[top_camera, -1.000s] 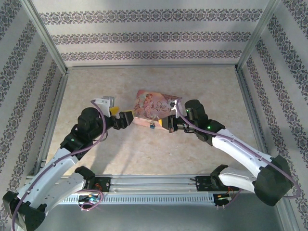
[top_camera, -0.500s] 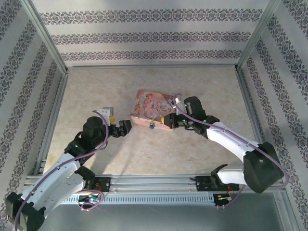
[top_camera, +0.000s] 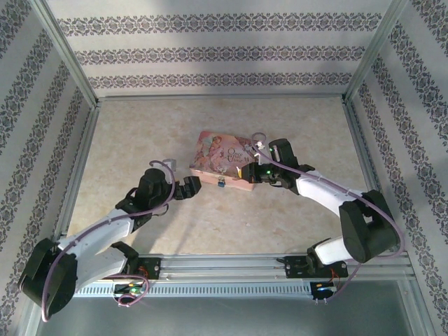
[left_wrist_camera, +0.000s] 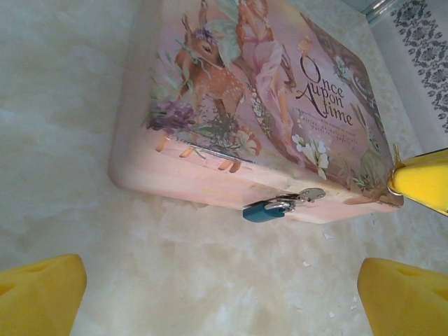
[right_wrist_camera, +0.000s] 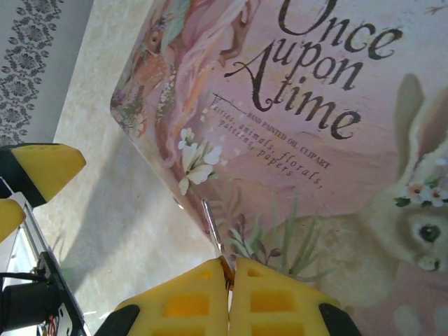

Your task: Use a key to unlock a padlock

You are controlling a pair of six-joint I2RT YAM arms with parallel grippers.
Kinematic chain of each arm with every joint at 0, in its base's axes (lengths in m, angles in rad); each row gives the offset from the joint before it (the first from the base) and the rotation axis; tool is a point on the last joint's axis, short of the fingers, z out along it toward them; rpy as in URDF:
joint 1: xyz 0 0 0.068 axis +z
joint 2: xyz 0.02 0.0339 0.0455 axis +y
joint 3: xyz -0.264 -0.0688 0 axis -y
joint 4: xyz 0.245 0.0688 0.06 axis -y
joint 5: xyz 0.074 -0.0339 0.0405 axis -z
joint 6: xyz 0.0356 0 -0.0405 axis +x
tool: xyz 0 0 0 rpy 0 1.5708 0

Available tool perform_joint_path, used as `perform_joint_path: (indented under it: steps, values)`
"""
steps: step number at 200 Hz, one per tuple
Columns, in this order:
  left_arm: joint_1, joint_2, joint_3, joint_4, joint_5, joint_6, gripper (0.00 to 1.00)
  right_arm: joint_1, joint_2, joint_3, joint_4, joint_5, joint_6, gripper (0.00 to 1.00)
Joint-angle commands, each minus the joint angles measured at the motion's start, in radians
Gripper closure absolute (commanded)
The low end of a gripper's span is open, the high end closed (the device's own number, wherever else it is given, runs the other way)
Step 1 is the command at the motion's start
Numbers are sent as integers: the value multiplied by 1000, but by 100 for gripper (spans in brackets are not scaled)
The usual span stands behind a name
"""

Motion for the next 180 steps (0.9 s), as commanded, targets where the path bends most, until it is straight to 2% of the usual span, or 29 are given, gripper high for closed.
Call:
perform_joint_path:
  steps: [1,72,180]
  values:
    - [13,66,34,131,50,-12,1,-14,24,26,26,-9,-11,100]
    - [13,346,114,344,192,-79,1,-10,49,18,-14,19,-28,100]
    - [14,588,264,459,248,-83,1,-13,88,24,-20,44,-22,100]
